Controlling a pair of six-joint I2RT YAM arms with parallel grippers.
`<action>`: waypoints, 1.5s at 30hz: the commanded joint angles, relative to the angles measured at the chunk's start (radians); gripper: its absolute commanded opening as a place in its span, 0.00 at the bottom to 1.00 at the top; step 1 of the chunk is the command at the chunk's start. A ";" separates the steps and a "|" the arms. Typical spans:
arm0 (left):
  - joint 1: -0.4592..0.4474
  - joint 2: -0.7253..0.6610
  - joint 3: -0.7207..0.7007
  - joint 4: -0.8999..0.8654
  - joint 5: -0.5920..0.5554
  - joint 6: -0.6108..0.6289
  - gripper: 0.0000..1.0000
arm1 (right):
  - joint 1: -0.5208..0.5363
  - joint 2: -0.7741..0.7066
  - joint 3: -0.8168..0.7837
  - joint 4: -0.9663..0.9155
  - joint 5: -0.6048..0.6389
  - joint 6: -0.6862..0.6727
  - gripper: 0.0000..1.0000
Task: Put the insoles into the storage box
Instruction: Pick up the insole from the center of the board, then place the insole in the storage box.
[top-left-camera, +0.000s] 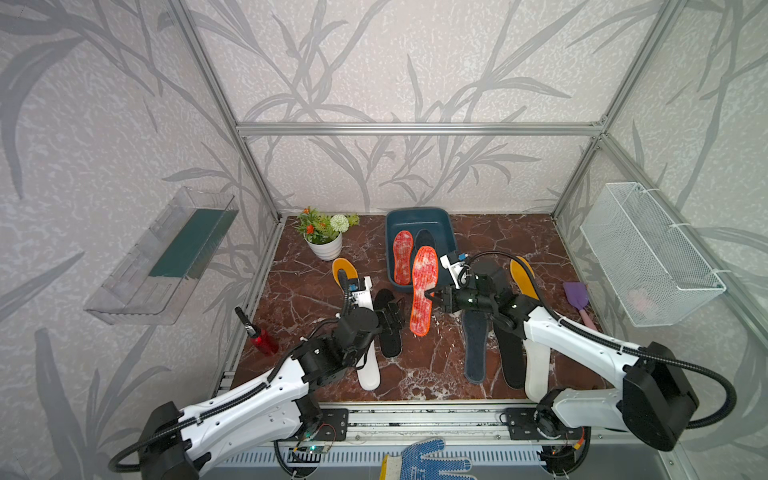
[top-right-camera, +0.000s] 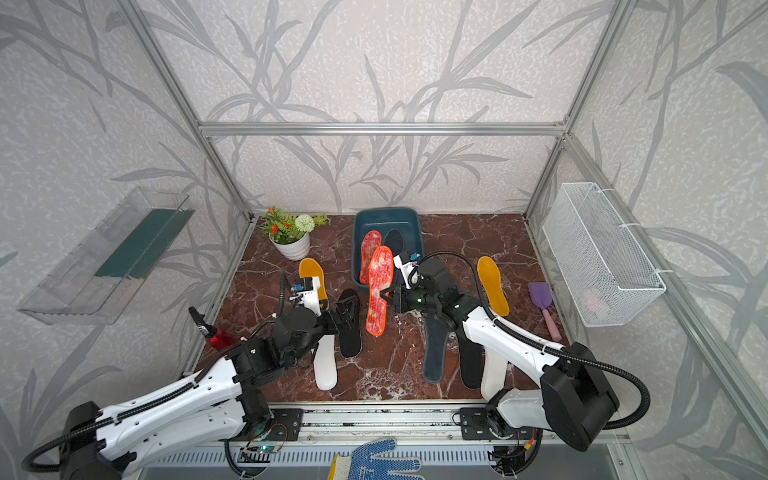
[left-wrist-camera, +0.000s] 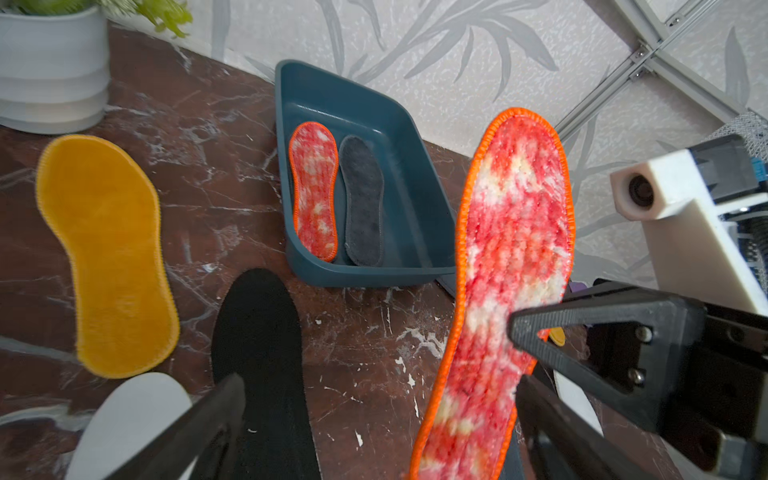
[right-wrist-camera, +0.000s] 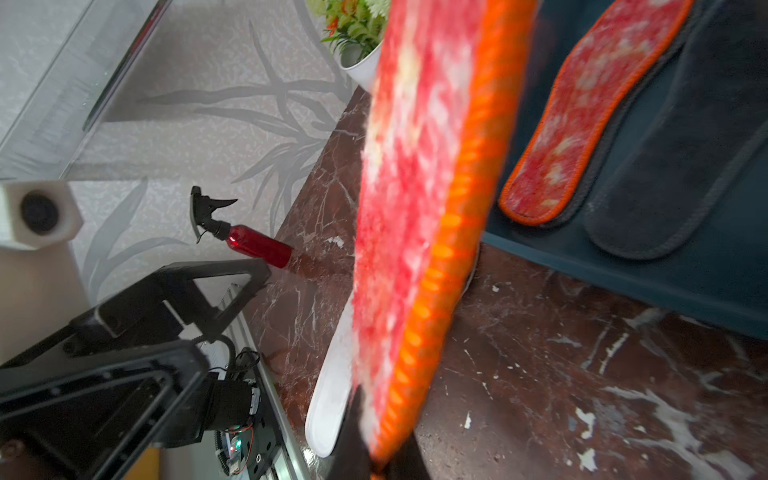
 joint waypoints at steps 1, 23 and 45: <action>0.005 -0.111 0.023 -0.174 -0.162 0.019 0.99 | -0.071 -0.015 0.073 -0.101 0.025 -0.022 0.00; 0.005 -0.675 -0.084 -0.584 -0.322 -0.089 0.97 | -0.212 0.717 0.951 -0.537 -0.094 -0.267 0.00; 0.005 -0.652 -0.071 -0.563 -0.273 -0.024 0.97 | -0.225 1.054 1.302 -0.741 -0.069 -0.347 0.00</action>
